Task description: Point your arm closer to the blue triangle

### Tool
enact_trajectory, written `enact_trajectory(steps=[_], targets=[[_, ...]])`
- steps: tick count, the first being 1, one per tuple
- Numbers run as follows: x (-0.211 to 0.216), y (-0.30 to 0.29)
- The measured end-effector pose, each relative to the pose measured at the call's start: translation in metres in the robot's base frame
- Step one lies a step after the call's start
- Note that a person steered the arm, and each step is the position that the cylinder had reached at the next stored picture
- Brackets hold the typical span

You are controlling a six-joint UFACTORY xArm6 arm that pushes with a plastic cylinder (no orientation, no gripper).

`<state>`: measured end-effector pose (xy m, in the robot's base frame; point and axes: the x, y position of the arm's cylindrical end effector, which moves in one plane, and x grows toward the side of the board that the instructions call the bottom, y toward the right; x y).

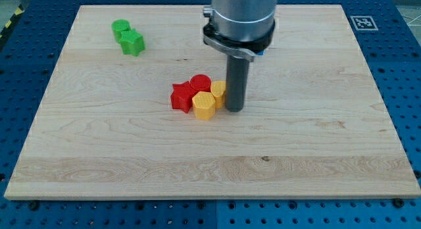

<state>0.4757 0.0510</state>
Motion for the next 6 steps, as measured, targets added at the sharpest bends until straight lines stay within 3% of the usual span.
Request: enact_trajectory(steps=[1,2,6], targets=[[-0.009,0.051],[-0.03,0.061],[-0.061,0.059]])
